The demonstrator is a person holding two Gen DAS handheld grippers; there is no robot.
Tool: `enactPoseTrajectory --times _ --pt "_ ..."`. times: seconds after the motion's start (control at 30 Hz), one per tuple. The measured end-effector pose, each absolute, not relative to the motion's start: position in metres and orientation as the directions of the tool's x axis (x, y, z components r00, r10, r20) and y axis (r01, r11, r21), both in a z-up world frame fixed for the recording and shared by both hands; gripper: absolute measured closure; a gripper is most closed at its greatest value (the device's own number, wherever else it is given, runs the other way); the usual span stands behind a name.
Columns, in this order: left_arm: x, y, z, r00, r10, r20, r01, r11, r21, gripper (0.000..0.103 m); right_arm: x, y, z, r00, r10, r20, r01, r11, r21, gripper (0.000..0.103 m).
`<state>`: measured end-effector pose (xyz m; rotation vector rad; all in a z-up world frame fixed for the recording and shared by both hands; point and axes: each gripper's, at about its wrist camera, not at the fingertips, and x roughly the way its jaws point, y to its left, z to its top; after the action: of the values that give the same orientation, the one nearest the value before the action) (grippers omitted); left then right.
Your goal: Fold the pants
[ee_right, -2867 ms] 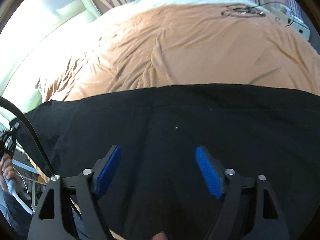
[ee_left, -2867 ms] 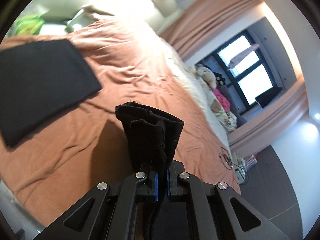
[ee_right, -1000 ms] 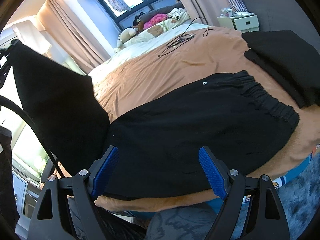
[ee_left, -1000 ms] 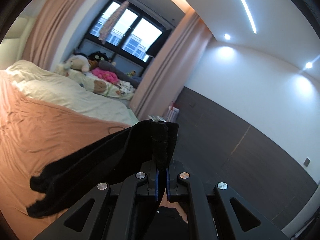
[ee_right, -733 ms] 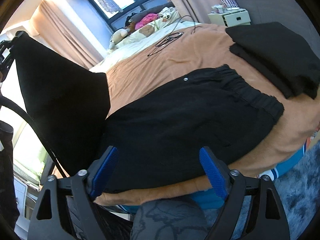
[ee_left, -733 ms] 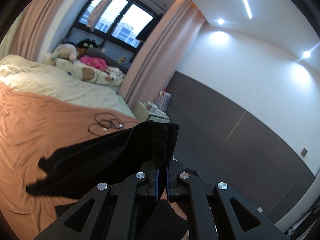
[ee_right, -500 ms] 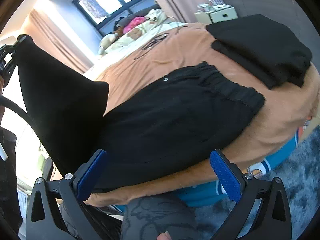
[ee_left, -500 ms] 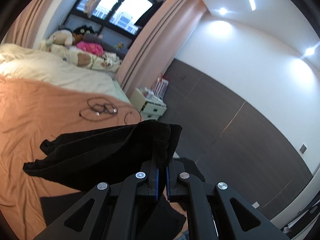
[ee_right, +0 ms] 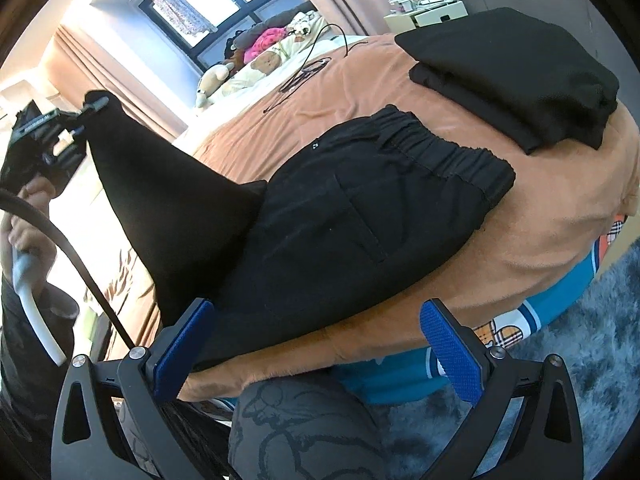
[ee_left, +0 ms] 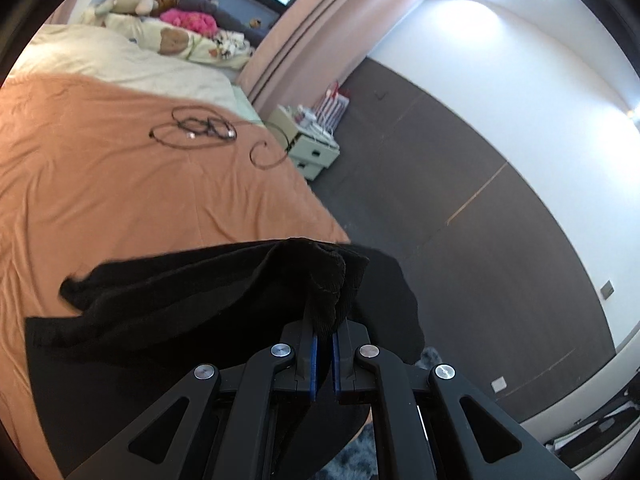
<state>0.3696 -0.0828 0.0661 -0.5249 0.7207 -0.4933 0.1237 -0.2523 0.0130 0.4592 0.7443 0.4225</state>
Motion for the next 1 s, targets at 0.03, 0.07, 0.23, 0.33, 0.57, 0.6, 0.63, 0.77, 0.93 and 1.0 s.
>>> enactPoseTrajectory --times 0.03,0.07,0.23,0.33,0.57,0.6,0.63,0.77,0.93,1.0 --pt "0.372 -0.088 0.063 0.639 -0.589 -0.495 0.237 0.763 -0.601 0.098 0.124 -0.253 0.012 0.666 0.51 -0.545 -0.193 0.823 0.534 0.0" --pt "0.375 -0.093 0.061 0.629 -0.592 -0.504 0.237 0.763 -0.601 0.098 0.123 -0.253 0.012 0.666 0.51 -0.544 -0.193 0.823 0.535 0.0" --pt "0.385 -0.126 0.049 0.577 -0.62 -0.532 0.266 0.758 -0.595 0.098 0.12 -0.259 0.009 0.671 0.506 -0.542 -0.185 0.822 0.539 0.0" --pt "0.389 -0.153 0.04 0.542 -0.643 -0.541 0.291 0.748 -0.597 0.098 0.119 -0.266 0.004 0.669 0.506 -0.544 -0.169 0.816 0.552 0.0" --pt "0.399 -0.225 0.017 0.44 -0.673 -0.594 0.35 0.738 -0.577 0.098 0.111 -0.291 -0.007 0.673 0.488 -0.556 -0.11 0.809 0.577 0.0" --pt "0.399 -0.231 0.013 0.429 -0.675 -0.601 0.356 0.737 -0.575 0.098 0.109 -0.295 -0.008 0.673 0.485 -0.558 -0.103 0.809 0.579 0.0" --pt "0.397 -0.24 0.008 0.414 -0.677 -0.608 0.361 0.735 -0.573 0.098 0.108 -0.298 -0.009 0.672 0.485 -0.559 -0.1 0.808 0.58 0.0" --pt "0.391 -0.266 -0.013 0.361 -0.678 -0.641 0.377 0.734 -0.564 0.097 0.103 -0.307 -0.01 0.672 0.478 -0.566 -0.091 0.811 0.578 0.0" --pt "0.382 -0.287 -0.034 0.283 -0.667 -0.69 0.394 0.736 -0.55 0.067 0.103 -0.316 -0.014 0.671 0.478 -0.567 -0.077 0.806 0.587 0.0" --pt "0.376 -0.288 -0.036 0.279 -0.66 -0.697 0.404 0.739 -0.538 0.041 0.103 -0.317 -0.014 0.67 0.482 -0.565 -0.079 0.803 0.591 0.0"
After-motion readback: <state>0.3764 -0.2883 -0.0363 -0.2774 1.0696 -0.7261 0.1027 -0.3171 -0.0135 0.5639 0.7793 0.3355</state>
